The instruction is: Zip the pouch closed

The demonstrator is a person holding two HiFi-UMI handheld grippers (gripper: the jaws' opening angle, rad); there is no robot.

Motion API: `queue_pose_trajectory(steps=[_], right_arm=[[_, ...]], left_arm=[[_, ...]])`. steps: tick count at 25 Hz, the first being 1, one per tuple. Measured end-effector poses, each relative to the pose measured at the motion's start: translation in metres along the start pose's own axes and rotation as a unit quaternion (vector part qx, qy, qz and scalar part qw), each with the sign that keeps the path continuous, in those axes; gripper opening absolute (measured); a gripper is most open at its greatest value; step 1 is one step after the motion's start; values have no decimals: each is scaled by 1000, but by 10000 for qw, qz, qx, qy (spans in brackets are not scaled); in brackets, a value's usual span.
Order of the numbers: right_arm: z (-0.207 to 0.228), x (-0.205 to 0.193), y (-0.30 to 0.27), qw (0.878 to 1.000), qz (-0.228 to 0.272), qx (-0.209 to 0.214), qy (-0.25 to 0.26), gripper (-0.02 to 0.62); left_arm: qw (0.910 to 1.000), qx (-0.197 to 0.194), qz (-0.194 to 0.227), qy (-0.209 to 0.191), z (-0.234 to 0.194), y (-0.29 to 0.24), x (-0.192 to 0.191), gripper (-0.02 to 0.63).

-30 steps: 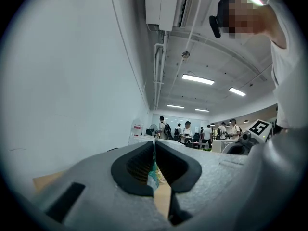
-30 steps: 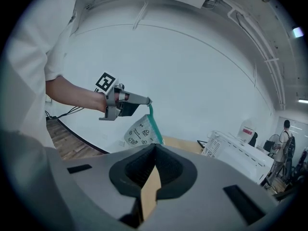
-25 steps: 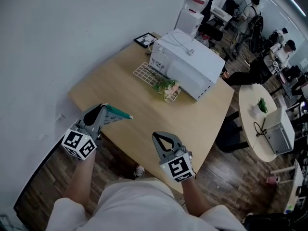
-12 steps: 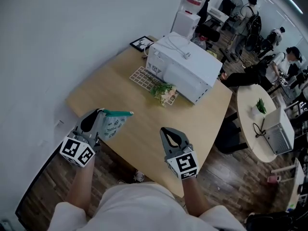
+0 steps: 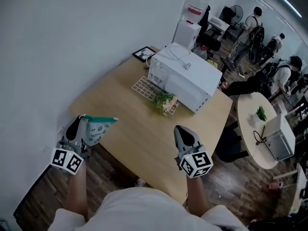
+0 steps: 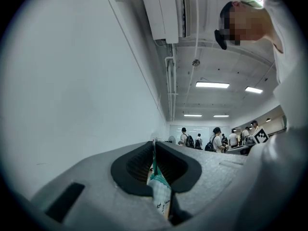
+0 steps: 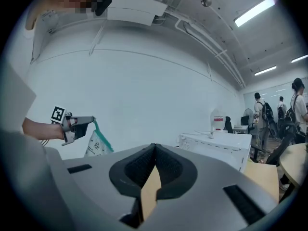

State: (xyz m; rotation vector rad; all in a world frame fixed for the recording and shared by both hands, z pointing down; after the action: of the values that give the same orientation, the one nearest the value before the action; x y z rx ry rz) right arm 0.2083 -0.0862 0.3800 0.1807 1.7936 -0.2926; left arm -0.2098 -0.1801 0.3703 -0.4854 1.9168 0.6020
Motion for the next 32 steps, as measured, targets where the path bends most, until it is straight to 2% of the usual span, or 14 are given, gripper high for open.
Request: queue_pose_trajectory(steps=[9, 15, 22, 32], right_arm=[[20, 21, 35, 9981, 249, -480, -293, 2], [17, 44, 46, 9965, 474, -638, -244, 2], [2, 56, 40, 9972, 522, -533, -41, 2], [-26, 55, 21, 9984, 524, -211, -105, 2]], left_arm=[[9984, 496, 255, -128, -7, 53, 16, 25], [9968, 739, 244, -197, -9, 81, 21, 25], [9948, 872, 350, -385, -7, 101, 29, 25], [9947, 892, 281, -421, -11, 111, 33, 25]])
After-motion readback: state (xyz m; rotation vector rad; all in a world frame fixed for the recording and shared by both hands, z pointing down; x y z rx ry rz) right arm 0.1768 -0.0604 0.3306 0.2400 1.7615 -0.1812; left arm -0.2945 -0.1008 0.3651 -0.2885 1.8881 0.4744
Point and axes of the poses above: the fingertips, and each gripper's own axes: y backward along the fingers, z to its right, x out of its top, the point moved 9 cm from there along y, backward along the fingers, and after that the axes turned 12 degrees about y, right-handed, at the moved point
